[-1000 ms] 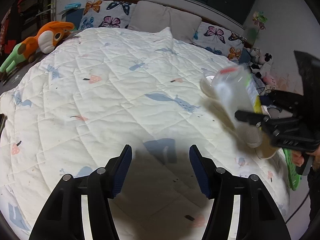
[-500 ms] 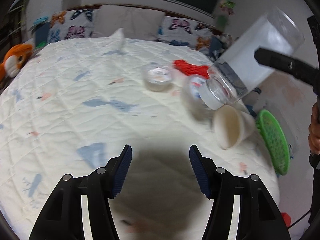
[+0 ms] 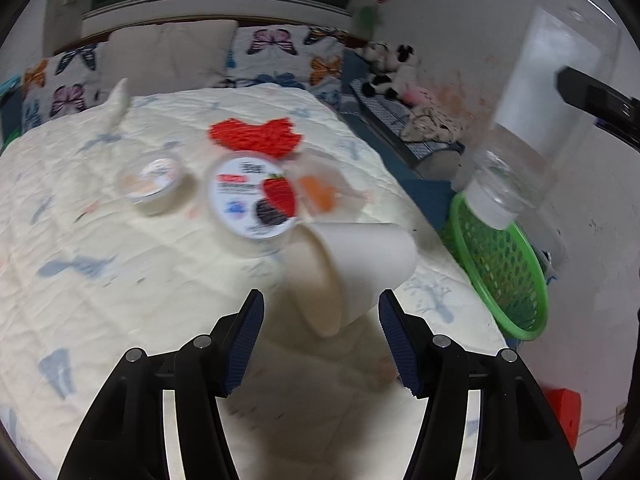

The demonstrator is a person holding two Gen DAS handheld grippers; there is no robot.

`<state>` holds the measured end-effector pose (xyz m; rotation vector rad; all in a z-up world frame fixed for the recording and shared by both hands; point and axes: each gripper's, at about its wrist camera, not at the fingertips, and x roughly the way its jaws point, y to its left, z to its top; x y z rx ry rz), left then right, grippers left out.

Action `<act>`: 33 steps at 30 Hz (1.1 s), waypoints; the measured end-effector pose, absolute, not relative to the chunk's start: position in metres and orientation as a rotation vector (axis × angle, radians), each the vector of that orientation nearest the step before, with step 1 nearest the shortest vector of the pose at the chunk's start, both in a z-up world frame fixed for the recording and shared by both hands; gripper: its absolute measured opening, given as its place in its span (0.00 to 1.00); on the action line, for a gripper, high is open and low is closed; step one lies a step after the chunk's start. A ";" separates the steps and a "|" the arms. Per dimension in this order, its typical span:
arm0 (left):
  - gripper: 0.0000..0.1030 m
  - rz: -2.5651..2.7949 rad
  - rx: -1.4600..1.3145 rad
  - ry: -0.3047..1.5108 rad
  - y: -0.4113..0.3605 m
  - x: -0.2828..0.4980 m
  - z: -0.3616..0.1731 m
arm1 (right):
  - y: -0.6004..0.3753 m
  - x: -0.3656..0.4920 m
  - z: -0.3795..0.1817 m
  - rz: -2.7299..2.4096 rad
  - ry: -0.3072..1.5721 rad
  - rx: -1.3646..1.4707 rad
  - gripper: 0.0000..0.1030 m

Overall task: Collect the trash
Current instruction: 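Carry the bottle toward the green basket with the right while the left grasps the white paper cup, then open the right gripper to drop the bottle in the basket while the left releases the cup there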

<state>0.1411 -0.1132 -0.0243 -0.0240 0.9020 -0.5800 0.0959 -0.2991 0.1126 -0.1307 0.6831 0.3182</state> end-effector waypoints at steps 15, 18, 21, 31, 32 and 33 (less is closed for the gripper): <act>0.22 -0.688 -0.019 0.927 -0.160 0.148 -0.035 | -0.411 0.051 0.070 0.064 0.769 -0.038 0.46; 0.07 -0.709 0.001 0.911 -0.167 0.142 -0.030 | -0.425 0.053 0.049 0.013 0.825 -0.023 0.46; 0.03 -0.720 0.030 0.895 -0.174 0.136 -0.024 | -0.437 0.055 0.030 -0.022 0.870 -0.004 0.46; 0.03 -0.806 0.055 0.840 -0.204 0.122 0.005 | -0.471 0.062 -0.036 -0.102 1.011 0.071 0.46; 0.03 -0.816 0.053 0.842 -0.207 0.122 0.007 | -0.475 0.062 -0.041 -0.107 1.023 0.086 0.46; 0.03 -0.828 0.053 0.843 -0.212 0.122 0.008 | -0.479 0.062 -0.045 -0.114 1.027 0.098 0.46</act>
